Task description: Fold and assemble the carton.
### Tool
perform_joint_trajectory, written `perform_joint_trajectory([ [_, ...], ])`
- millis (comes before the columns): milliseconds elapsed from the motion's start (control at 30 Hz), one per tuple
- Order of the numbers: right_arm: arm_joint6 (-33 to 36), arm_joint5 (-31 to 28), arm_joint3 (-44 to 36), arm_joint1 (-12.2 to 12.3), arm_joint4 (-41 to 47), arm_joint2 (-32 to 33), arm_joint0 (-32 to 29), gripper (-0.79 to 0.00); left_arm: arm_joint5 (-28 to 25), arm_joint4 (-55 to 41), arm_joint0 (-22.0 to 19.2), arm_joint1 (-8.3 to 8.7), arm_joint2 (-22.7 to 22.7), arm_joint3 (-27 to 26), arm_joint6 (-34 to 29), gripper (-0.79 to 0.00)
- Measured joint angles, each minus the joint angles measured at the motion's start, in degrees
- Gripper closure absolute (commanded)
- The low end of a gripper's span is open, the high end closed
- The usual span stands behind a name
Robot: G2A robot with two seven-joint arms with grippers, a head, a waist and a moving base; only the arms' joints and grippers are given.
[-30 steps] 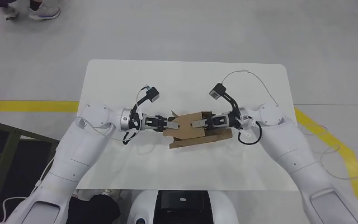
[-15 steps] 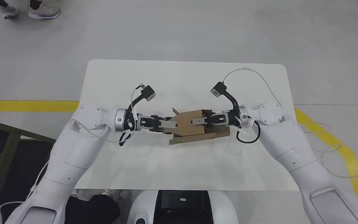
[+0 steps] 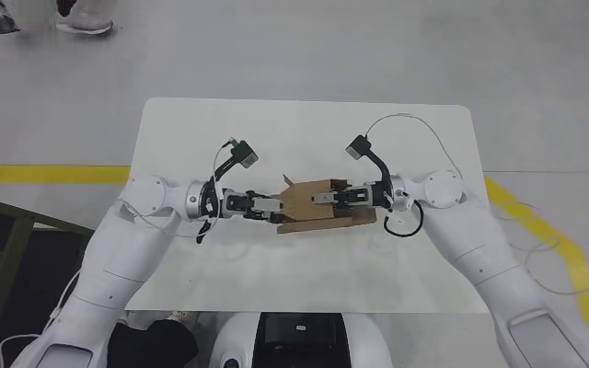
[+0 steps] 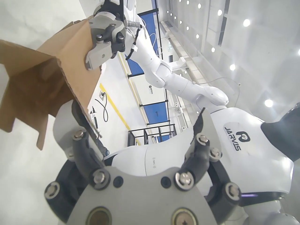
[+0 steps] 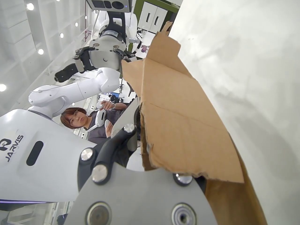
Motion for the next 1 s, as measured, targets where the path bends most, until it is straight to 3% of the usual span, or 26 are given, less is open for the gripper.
perform_joint_trajectory([
  [400, -0.84, 0.49, -1.17, -0.65, -1.28, -0.43, -0.62, 0.0, -0.7, -2.43, -2.08, -1.13, 3.33, 1.11, -0.08, -0.785],
  [700, -0.45, 0.79, -2.07, -0.88, -1.97, -0.2, -0.98, 0.0, -0.68, 4.11, -3.35, -1.63, 5.53, 1.47, 3.92, -0.785],
  [1000, -0.21, 0.94, -2.37, -1.05, -2.06, 0.3, -1.37, 0.0, -1.03, 4.72, -2.79, -1.64, 5.32, 1.06, 4.55, -0.785],
])
